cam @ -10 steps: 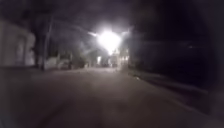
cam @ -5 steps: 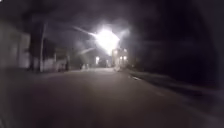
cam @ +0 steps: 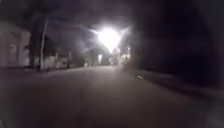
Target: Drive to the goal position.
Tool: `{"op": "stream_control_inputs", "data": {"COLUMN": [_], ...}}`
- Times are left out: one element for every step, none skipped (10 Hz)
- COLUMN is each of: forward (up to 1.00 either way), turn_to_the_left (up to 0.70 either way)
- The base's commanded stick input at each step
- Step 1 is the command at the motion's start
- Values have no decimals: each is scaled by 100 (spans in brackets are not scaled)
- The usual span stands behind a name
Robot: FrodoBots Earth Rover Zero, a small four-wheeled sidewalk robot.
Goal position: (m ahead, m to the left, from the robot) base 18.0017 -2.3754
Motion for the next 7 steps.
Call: {"op": "stream_control_inputs", "data": {"forward": [70, 70, 70, 70, 70, 70, 70], "turn_to_the_left": [0, 0, 0, 0, 0, 0, 0]}}
